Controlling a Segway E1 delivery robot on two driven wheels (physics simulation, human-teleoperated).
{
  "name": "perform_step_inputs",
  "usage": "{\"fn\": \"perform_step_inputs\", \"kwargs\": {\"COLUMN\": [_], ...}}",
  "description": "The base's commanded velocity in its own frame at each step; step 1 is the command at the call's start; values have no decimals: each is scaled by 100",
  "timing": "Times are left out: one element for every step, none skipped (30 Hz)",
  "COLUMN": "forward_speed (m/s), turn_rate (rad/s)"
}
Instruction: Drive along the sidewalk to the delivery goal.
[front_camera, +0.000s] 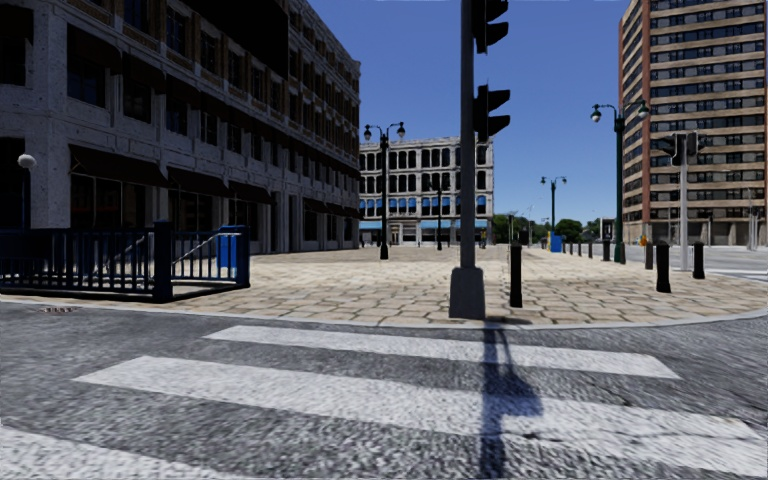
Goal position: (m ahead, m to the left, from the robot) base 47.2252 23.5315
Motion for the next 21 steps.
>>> {"fn": "perform_step_inputs", "kwargs": {"forward_speed": [200,200,200,200,200,200,200,200,200,200,200,200,200,200,200,200,200,200,200,200,200], "turn_rate": [0,0,0,0,0,0,0,0,0,0,0,0,0,0,0,0,0,0,0,0,0]}}
